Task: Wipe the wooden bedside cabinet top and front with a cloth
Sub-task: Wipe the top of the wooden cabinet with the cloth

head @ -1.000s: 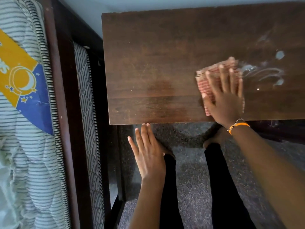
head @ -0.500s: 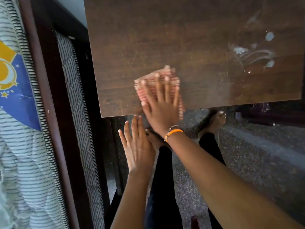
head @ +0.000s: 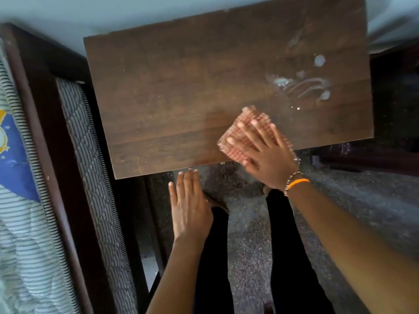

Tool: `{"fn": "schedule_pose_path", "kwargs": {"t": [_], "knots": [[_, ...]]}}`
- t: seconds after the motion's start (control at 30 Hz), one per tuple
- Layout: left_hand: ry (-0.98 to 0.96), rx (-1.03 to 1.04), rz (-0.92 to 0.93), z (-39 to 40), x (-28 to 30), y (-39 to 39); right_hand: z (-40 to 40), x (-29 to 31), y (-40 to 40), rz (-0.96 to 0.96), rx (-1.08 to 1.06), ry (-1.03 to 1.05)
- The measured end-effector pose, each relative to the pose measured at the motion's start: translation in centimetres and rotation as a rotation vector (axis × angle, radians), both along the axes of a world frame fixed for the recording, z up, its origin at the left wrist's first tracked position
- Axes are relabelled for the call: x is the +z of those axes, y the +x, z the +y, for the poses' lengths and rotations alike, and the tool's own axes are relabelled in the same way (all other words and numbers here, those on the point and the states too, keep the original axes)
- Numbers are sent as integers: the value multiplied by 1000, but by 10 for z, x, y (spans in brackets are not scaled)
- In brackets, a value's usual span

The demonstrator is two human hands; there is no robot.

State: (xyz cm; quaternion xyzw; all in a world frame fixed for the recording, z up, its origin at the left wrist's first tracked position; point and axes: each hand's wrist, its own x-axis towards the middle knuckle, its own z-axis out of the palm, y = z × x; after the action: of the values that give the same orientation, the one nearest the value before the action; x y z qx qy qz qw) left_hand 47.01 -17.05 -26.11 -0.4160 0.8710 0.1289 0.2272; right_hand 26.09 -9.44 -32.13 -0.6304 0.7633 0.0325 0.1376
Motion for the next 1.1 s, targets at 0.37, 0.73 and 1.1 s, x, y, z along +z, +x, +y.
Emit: {"fn": "schedule_pose_path", "kwargs": {"t": [0.37,0.73,1.1], "knots": [[61,-234,15,57,-4,-120,75,2,-128,54,-699,4],[12,-255,-74,52,3,-135,75,17,-165,-352,-1485,-693],[-14,-154,2,49,-6,-135,-62,15,-45,-86,-218,-133]]}}
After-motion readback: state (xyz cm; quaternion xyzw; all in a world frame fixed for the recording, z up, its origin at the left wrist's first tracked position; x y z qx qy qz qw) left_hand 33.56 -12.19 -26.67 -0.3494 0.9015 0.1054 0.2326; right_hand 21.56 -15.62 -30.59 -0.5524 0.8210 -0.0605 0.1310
